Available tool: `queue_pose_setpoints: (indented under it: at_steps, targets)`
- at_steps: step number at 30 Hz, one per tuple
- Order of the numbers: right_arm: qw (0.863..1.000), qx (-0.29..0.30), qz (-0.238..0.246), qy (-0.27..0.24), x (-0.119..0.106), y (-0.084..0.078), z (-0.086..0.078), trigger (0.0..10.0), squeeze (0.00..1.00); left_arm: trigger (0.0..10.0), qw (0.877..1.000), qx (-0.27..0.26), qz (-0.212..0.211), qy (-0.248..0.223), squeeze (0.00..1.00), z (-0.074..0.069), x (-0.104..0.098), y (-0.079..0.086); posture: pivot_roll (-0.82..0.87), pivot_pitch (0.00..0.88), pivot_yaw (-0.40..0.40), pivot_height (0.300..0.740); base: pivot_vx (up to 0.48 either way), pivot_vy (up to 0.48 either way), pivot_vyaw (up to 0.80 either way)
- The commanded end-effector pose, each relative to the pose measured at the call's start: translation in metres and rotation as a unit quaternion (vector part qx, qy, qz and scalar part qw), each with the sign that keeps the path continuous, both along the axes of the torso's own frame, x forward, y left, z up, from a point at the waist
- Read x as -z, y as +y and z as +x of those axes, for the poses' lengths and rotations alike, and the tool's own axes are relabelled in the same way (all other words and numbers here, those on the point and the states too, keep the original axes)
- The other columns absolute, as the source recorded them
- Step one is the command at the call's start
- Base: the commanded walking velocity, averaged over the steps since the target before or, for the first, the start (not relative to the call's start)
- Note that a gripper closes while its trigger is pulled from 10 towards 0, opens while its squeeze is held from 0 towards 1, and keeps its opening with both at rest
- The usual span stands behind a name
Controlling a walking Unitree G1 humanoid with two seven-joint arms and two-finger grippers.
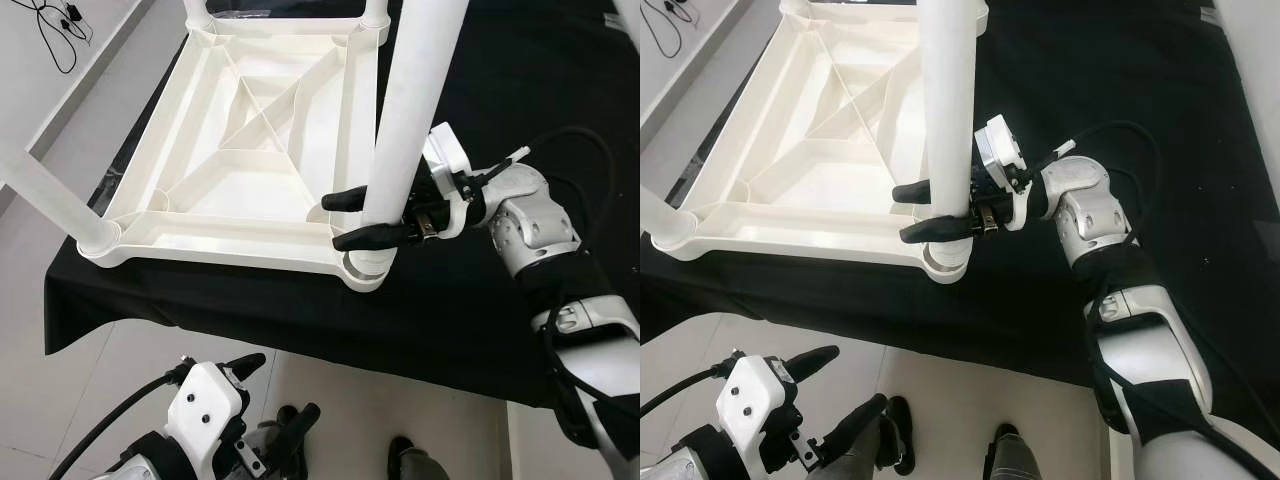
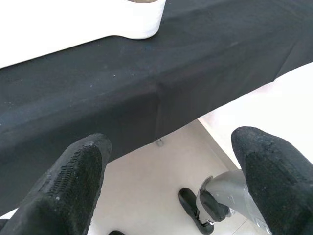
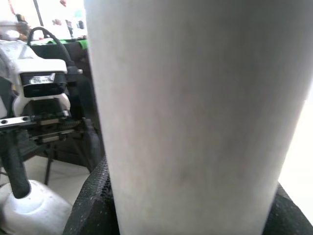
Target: Building children table
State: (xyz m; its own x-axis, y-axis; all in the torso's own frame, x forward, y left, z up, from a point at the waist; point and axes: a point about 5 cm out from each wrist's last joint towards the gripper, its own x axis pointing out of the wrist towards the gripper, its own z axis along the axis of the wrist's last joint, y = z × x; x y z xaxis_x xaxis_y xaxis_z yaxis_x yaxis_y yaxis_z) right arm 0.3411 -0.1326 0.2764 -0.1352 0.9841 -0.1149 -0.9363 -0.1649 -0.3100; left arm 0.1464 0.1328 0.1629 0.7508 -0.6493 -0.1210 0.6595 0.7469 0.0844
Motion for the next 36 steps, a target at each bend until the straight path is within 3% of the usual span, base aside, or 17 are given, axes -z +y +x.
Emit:
queue_pose_setpoints:
  at_steps: [1,7,13,36]
  targets:
    - [0.999,-0.012,-0.023,0.026,0.016,0.003,-0.003,10.0,0.00,10.0,1.000,0.003,0.005,0.017,0.00,-0.003,0.004,0.001,0.14,0.365,0.058,0.740,0.000,0.000,0.00]
    - [0.998,-0.051,-0.023,0.024,0.018,0.017,-0.014,10.0,0.00,10.0,1.000,0.004,0.003,0.016,0.00,-0.001,0.004,0.000,0.14,0.362,0.055,0.740,0.000,0.000,0.00]
    - [0.998,-0.052,-0.026,0.020,0.020,0.022,-0.012,10.0,0.00,10.0,1.000,0.004,0.002,0.014,0.00,0.000,0.004,-0.001,0.14,0.360,0.049,0.740,0.000,0.000,0.00]
    - [1.000,-0.005,-0.025,0.009,0.015,0.010,0.000,10.0,0.00,10.0,1.000,0.008,0.000,0.016,0.00,-0.002,0.005,-0.003,0.13,0.350,0.050,0.740,0.000,0.000,0.00]
